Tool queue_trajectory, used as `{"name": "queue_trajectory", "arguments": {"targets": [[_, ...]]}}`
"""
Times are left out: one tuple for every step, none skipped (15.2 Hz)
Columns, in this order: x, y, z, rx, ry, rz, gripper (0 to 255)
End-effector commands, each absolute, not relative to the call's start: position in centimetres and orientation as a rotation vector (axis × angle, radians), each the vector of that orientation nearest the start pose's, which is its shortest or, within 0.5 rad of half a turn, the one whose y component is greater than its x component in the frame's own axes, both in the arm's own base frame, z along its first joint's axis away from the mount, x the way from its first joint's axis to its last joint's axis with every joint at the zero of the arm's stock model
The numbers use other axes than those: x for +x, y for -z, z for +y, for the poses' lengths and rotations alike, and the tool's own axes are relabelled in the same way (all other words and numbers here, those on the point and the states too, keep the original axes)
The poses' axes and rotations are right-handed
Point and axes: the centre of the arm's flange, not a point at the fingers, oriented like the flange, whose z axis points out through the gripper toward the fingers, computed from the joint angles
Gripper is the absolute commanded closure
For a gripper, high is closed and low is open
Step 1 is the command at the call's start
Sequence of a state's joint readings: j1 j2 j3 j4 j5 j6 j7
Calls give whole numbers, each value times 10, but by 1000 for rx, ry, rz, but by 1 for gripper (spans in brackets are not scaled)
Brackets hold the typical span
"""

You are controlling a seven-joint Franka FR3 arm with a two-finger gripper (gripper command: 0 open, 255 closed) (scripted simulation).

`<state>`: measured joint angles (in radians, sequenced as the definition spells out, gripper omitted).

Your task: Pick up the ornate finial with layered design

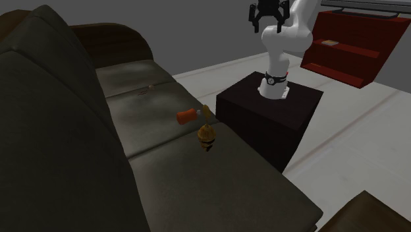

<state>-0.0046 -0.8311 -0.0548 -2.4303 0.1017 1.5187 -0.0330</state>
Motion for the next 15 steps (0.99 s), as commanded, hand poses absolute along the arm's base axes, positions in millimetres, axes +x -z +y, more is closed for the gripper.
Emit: {"name": "queue_trajectory", "arguments": {"targets": [[288, -565, -10, -2994, -114, 8, 0], [296, -556, -11, -3000, -107, 19, 0], [304, -546, -12, -3005, -100, 29, 0], [312, -537, -13, -3011, -93, 40, 0], [320, -528, -15, -3016, -87, 51, 0], [328, -518, -16, -3021, -80, 61, 0], [336, -509, -18, -3026, -73, 72, 0], [344, -500, -19, -3031, -66, 83, 0], [352, -490, -21, -3036, -59, 93, 0], [360, -481, -23, -3041, -52, 104, 0], [369, -472, -25, -3046, -45, 115, 0], [377, -463, -27, -3051, -38, 126, 0], [385, -454, -29, -3056, -31, 137, 0], [394, -445, -32, -3061, -24, 147, 0], [402, -436, -34, -3066, -17, 158, 0]]}}
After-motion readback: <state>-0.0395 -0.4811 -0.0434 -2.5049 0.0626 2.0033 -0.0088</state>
